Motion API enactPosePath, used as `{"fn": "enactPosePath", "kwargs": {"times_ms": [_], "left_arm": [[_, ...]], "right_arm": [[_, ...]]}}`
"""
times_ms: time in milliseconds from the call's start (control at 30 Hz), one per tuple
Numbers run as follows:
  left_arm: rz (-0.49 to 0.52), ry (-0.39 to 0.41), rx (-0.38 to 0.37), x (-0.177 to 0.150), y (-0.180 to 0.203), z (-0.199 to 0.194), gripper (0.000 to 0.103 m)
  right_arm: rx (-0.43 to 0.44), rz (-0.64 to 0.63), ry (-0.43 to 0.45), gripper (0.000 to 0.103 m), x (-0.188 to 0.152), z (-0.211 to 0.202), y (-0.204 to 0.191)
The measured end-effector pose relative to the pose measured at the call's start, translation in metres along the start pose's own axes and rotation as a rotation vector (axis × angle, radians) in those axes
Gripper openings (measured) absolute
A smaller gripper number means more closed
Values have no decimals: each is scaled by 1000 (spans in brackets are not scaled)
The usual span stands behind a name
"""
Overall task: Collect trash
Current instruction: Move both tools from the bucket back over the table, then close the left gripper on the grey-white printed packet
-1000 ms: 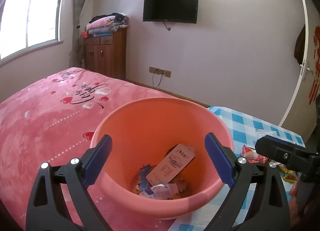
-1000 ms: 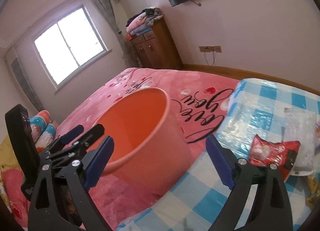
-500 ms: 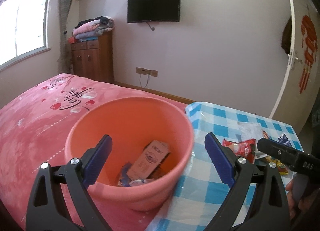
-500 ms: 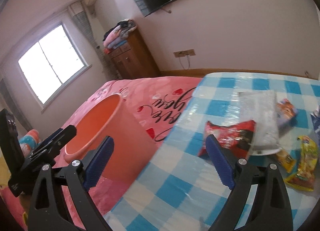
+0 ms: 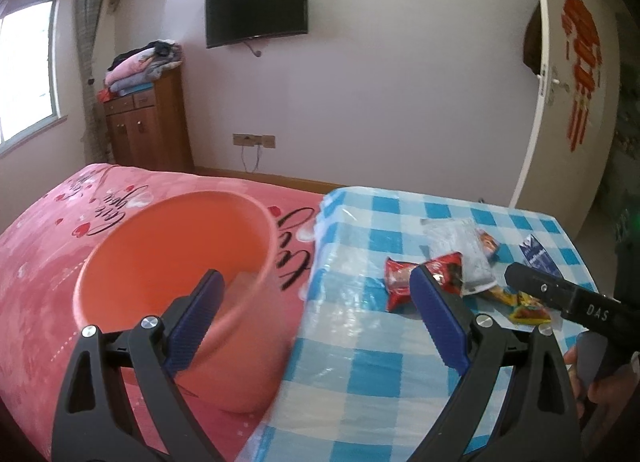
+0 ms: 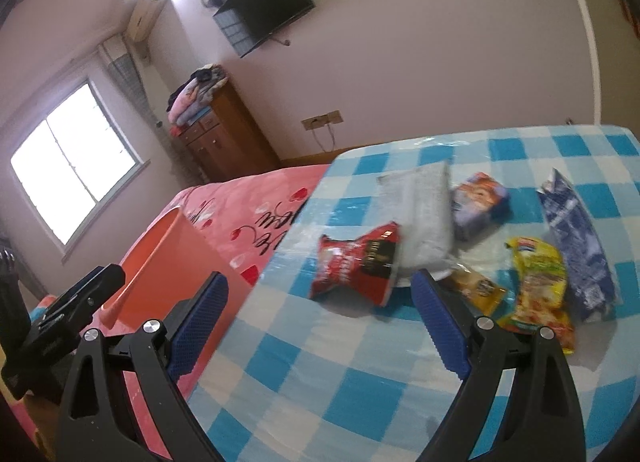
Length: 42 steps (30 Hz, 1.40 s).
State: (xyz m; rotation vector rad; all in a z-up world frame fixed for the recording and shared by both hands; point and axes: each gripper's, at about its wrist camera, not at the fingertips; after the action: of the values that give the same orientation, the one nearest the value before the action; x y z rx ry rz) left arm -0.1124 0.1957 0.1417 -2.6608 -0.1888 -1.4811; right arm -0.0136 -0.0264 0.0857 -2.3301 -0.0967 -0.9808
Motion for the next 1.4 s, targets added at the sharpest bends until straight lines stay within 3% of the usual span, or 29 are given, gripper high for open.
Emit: {"fn": "enactPosePath", "kwargs": {"times_ms": [633,867,1200,1400], "left_arm": [[137,-88,-67,-11,83,29,94],[160,-126,-129,-4,117,55,94],[115,-253,-268,20,162,140,94],[89,-335,-297,28,171,189,94]], "right_arm": [[-94,142,71,92,-11,-33,92],[-125,178,101,92,-9,-46,126],[-157,190,136,92,3,-63,160],[-178,183,149,92,6,-66,174]]}}
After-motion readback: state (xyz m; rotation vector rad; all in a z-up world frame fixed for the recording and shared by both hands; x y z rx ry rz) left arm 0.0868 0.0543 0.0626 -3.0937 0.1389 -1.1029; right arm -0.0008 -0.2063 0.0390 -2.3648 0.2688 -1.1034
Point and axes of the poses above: each gripper's, at about its wrist camera, not at the fingertips, and z roughly the way its jaws point, y to its right, x to its top, and after that the axes turned 2 degrees about z, right-handed
